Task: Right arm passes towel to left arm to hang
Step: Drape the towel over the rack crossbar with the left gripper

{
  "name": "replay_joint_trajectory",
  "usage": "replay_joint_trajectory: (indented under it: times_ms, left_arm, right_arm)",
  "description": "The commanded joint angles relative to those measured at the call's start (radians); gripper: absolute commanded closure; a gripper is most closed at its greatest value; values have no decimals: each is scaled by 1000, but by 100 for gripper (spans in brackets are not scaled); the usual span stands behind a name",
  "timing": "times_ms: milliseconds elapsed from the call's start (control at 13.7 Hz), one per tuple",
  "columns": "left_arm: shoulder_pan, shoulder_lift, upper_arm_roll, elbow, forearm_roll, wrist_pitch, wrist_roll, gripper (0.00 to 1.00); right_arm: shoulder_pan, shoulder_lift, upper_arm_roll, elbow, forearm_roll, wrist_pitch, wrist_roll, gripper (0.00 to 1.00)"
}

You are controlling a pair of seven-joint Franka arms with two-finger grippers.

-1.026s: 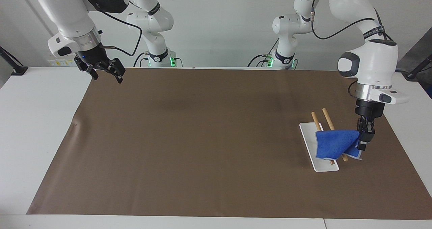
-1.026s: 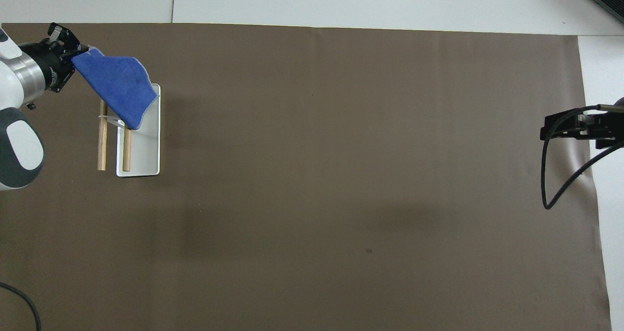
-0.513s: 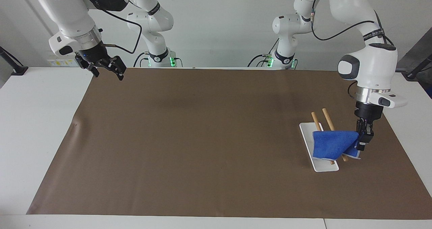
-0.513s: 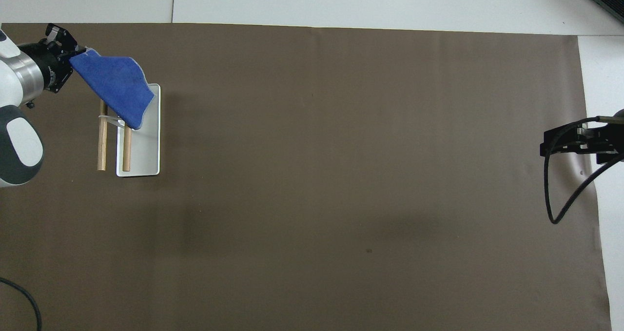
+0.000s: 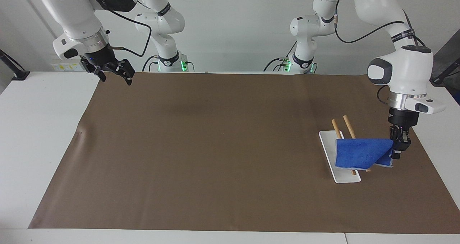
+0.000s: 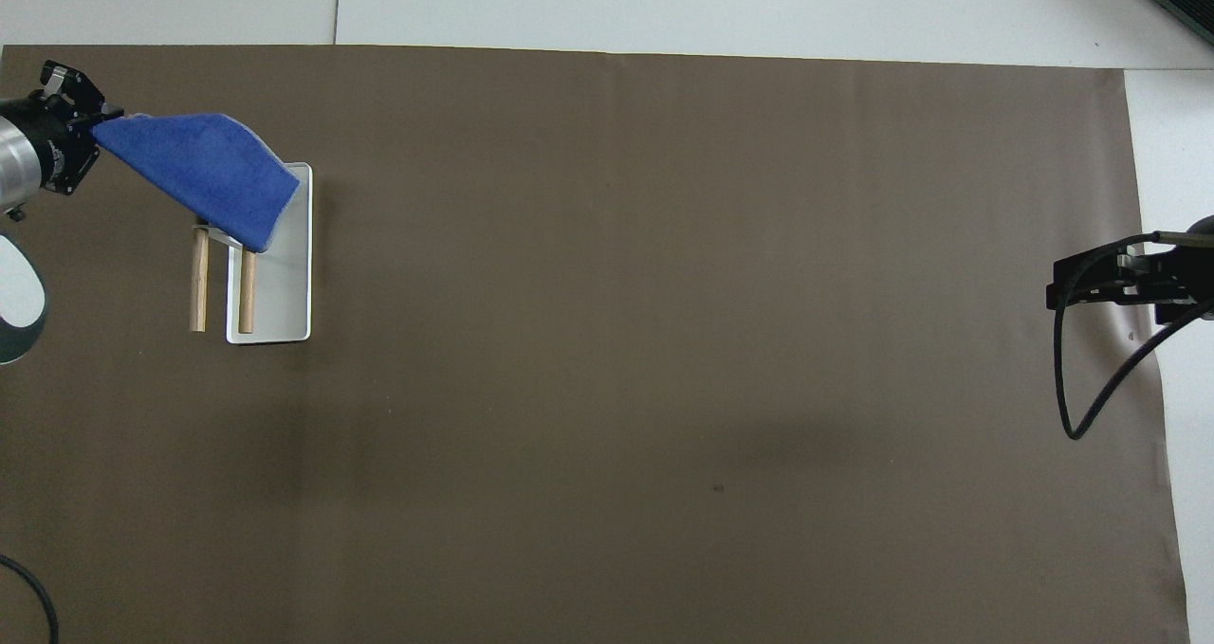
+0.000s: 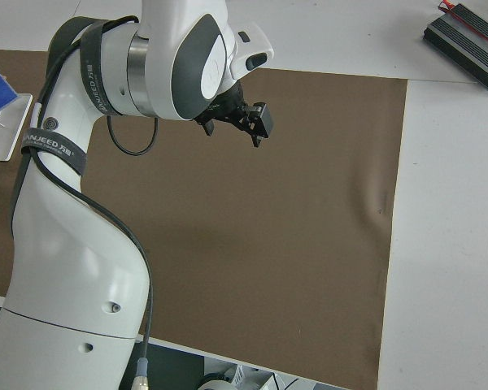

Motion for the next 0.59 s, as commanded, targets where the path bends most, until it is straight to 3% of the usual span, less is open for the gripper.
replay_joint_trajectory:
  times_ms: [0, 513]
  left_arm:
    - [1, -6, 3, -3, -15, -27, 8, 100]
    - [1, -24, 40, -13, -4, -119, 37, 97]
  right_arm:
    - [-6, -22, 2, -26, 20, 11, -19, 0]
    - [-6, -22, 2, -26, 20, 11, -19, 0]
